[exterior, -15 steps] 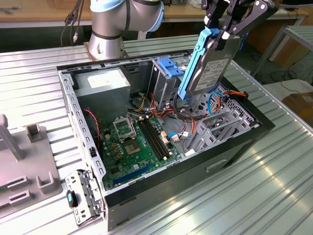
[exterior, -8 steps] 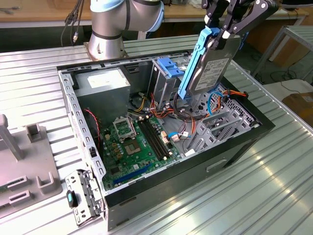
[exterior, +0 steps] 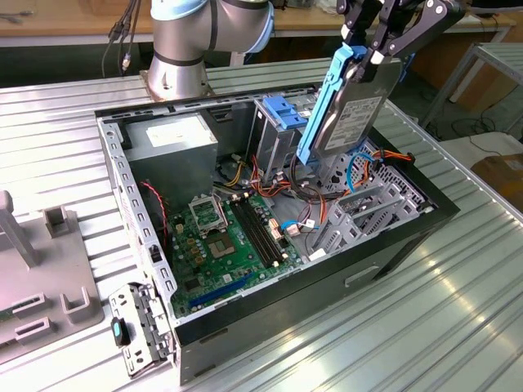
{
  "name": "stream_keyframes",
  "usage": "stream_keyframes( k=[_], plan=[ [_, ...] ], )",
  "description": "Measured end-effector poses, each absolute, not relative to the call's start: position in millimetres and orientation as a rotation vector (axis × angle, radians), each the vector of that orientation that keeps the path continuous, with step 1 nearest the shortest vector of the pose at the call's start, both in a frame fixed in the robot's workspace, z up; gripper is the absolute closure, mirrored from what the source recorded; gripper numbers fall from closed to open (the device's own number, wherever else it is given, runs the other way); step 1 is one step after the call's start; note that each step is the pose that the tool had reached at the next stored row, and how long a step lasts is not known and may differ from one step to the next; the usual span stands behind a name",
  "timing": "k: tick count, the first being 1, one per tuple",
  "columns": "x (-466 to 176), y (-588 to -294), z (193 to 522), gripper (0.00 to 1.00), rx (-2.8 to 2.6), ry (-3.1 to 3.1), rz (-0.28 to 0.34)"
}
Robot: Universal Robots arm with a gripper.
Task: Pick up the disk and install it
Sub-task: 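Pick up the disk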
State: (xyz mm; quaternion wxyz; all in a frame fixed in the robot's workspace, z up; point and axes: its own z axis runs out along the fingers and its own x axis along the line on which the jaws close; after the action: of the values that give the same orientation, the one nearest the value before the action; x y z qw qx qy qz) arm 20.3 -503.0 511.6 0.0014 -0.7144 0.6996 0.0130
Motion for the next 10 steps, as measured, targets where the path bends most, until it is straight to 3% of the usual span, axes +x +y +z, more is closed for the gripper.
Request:
stream_keyframes(
  k=[10],
  plan=[
    [24.2,-503.1,511.6,0.64,-2.242,2.195,0.042]
  ],
)
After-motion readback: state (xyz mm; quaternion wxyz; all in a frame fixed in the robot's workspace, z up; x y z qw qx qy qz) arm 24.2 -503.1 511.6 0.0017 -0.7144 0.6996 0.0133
